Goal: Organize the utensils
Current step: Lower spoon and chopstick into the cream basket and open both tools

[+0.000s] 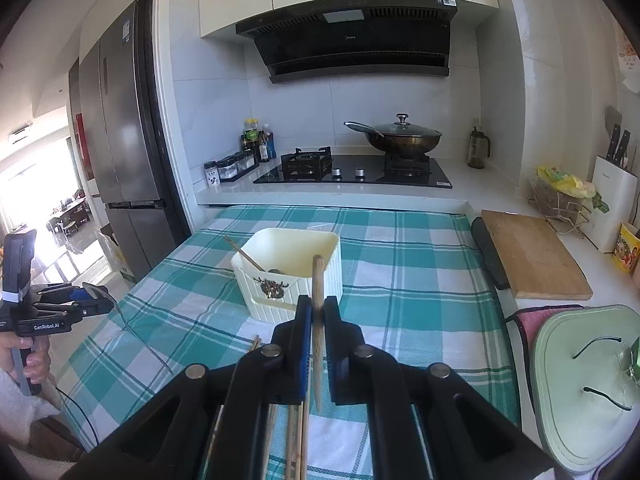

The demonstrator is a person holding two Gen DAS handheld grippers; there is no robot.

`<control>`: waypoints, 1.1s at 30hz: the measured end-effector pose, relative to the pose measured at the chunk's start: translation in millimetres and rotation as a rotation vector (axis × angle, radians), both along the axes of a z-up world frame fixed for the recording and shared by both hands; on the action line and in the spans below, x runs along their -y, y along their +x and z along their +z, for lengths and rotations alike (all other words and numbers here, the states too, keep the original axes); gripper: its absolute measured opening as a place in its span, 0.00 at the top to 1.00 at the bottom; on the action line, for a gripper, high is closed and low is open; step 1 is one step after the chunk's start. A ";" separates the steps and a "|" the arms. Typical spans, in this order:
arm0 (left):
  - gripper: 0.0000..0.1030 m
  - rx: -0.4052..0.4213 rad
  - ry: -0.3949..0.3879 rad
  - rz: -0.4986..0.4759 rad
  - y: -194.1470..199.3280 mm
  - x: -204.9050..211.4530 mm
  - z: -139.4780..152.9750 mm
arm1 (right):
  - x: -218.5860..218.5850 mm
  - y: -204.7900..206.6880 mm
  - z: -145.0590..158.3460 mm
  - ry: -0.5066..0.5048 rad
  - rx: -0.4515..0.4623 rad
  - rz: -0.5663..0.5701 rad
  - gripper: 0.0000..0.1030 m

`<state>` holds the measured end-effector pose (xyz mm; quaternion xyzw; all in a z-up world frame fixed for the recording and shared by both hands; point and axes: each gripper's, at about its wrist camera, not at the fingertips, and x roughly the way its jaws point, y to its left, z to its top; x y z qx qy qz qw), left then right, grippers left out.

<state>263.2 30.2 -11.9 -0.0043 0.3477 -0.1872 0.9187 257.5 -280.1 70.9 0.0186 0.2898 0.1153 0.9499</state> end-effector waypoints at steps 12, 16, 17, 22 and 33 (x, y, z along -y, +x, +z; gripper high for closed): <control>0.60 0.029 -0.048 -0.054 24.7 11.5 55.1 | 2.4 35.4 17.8 -0.005 -0.020 0.011 0.94; 0.60 0.123 -0.086 -0.028 42.9 14.8 96.0 | 3.7 52.9 39.0 0.002 0.024 0.009 0.94; 0.60 0.144 -0.096 -0.020 48.4 16.0 103.9 | 3.0 58.2 47.2 0.005 0.047 0.010 0.94; 0.60 0.266 -0.150 0.054 89.8 31.3 130.3 | -10.8 83.0 79.4 0.023 0.177 0.015 0.94; 0.60 0.053 -0.143 0.163 205.7 65.4 47.5 | -58.6 192.7 4.7 -0.064 -0.018 0.067 0.94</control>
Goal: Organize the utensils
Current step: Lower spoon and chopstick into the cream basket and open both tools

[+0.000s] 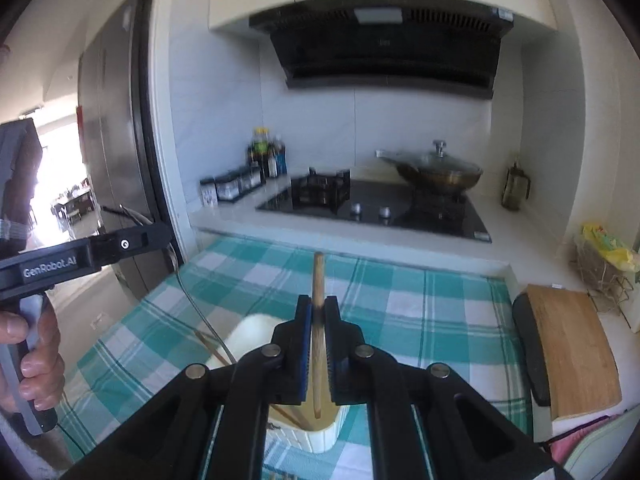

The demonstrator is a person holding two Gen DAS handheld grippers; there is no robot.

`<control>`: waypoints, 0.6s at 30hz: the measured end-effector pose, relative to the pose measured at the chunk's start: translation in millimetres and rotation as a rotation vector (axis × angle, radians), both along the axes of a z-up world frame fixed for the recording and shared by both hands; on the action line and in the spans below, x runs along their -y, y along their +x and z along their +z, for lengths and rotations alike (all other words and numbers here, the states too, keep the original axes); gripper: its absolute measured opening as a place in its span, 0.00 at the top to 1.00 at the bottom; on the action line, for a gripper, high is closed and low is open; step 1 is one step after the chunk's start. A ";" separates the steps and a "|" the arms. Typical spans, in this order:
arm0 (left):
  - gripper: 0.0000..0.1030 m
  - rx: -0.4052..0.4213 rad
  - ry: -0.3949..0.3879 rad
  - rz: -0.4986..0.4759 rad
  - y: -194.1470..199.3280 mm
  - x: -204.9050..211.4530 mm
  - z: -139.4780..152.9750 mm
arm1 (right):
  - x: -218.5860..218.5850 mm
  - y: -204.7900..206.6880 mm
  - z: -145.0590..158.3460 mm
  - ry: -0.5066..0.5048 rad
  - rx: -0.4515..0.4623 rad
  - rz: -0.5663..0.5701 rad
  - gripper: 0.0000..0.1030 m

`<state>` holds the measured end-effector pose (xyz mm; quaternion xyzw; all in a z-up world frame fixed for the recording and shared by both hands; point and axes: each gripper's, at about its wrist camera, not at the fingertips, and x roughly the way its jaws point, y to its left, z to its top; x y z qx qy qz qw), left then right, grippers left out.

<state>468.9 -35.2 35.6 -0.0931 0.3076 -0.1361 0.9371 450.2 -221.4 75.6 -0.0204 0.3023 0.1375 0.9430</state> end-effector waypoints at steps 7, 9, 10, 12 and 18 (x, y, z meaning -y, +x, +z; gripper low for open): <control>0.59 -0.121 0.066 -0.035 18.3 14.0 -44.6 | 0.1 45.2 -52.6 0.025 -0.217 0.004 0.93; 0.59 -0.139 0.082 -0.036 17.9 18.0 -47.9 | -2.6 44.6 -56.7 0.035 -0.208 0.011 0.91; 0.57 -0.141 0.079 -0.032 16.1 17.6 -47.0 | -4.0 44.3 -56.9 0.039 -0.198 0.009 0.87; 0.48 -0.125 0.060 -0.035 9.3 14.4 -36.9 | -3.4 38.8 -51.5 0.058 -0.168 0.006 0.59; 0.24 -0.038 0.060 -0.074 -49.5 -11.9 16.2 | 11.8 -13.3 8.9 0.044 0.036 -0.011 0.57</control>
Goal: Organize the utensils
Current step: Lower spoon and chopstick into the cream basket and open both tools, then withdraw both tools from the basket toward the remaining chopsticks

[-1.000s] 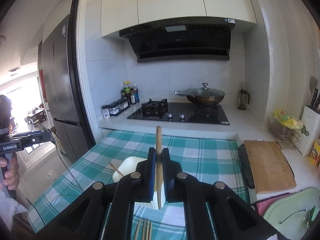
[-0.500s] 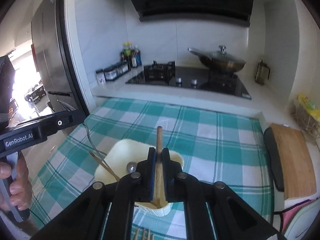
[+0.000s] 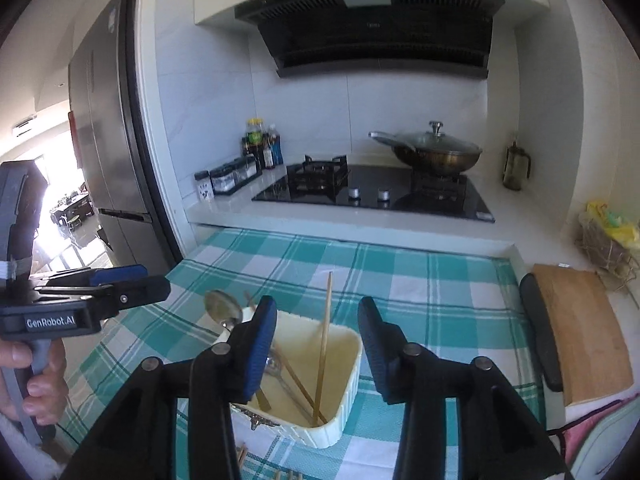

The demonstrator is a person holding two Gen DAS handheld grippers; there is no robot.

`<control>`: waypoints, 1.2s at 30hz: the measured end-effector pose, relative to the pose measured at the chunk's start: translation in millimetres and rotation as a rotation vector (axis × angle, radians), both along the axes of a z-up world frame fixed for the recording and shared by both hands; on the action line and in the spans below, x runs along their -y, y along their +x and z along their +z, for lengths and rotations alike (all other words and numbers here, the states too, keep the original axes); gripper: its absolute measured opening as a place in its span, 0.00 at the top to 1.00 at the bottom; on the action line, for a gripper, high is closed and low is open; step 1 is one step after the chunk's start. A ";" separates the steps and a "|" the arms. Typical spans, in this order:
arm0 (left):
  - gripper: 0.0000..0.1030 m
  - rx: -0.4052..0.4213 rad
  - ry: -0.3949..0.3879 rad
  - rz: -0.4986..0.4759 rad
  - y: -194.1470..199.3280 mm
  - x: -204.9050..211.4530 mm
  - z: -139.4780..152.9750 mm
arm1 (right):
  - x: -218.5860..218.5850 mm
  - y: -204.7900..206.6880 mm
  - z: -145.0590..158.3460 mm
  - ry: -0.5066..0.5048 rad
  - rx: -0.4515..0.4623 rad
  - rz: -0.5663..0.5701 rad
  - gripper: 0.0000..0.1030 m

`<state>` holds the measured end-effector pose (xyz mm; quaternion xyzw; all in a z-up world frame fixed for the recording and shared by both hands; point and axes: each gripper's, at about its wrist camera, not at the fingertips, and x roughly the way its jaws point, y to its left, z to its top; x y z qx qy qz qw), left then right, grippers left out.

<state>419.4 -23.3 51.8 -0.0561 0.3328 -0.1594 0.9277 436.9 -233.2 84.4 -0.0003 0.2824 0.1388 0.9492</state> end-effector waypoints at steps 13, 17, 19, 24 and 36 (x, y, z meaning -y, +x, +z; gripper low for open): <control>0.13 -0.161 0.107 -0.042 -170.0 -24.5 -122.9 | 40.6 -205.5 -42.6 -0.087 0.026 -0.028 0.48; 0.13 -0.275 0.080 -0.001 -193.5 -18.0 -182.3 | 50.9 -250.1 -121.5 -0.074 -0.085 -0.140 0.48; 0.13 -0.308 0.080 0.001 -198.9 -12.8 -197.0 | 54.0 -263.1 -154.1 -0.055 -0.157 -0.180 0.48; 0.13 -0.317 0.071 0.008 -198.6 -0.6 -207.6 | 61.9 -275.1 -189.8 0.023 -0.253 -0.203 0.48; 0.13 -0.264 0.086 0.070 -170.0 26.2 -225.2 | 67.1 -270.5 -203.5 0.028 -0.208 -0.261 0.48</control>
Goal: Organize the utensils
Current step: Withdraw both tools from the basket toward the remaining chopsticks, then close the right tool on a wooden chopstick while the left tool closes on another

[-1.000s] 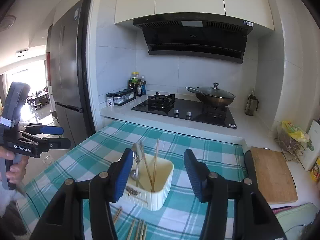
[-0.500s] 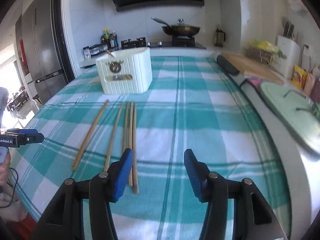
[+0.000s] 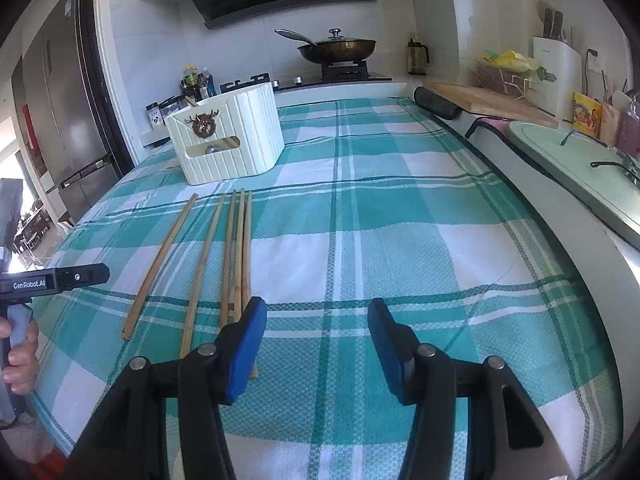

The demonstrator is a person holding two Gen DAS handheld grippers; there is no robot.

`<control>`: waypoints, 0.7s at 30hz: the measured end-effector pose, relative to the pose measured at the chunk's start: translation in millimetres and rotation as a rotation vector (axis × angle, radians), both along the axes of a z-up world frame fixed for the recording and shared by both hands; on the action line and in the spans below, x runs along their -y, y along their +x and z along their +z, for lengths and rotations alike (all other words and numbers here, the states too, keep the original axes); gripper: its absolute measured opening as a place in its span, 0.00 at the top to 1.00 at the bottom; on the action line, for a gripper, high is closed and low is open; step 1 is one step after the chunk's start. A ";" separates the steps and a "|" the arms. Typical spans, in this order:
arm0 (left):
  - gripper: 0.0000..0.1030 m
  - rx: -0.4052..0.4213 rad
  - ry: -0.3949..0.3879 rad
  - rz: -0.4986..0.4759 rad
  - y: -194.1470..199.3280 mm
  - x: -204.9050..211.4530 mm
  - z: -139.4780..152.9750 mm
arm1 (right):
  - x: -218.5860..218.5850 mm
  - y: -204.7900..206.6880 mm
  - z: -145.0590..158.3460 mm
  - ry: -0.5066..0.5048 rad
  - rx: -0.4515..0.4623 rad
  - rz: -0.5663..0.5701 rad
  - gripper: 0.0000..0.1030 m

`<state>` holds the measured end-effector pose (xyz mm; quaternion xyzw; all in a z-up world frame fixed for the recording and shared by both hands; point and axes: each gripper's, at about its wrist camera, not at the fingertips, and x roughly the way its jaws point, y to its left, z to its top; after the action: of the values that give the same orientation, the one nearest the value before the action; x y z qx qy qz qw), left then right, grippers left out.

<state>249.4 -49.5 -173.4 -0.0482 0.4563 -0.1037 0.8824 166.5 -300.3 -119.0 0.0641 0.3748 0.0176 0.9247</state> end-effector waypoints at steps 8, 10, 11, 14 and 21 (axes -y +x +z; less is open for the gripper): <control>0.13 -0.018 0.064 0.003 21.1 15.3 -16.8 | 0.0 2.7 -4.9 -0.014 0.003 -0.004 0.48; 0.13 -0.013 0.085 -0.005 22.4 19.5 -18.0 | -0.6 3.3 -5.3 -0.019 0.005 -0.001 0.48; 0.13 -0.008 0.098 -0.006 22.9 21.3 -18.4 | -0.7 3.8 -6.0 -0.017 0.004 0.000 0.48; 0.09 0.001 0.120 -0.012 23.3 24.2 -20.1 | -1.0 5.0 -7.3 -0.015 -0.002 0.003 0.48; 0.06 0.003 0.176 -0.006 27.1 31.9 -24.4 | -4.7 5.8 -10.4 -0.025 -0.014 0.016 0.48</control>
<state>276.5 -81.4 -197.8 0.0308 0.4627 -0.0660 0.8835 172.3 -295.6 -129.4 0.0497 0.3821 0.0197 0.9226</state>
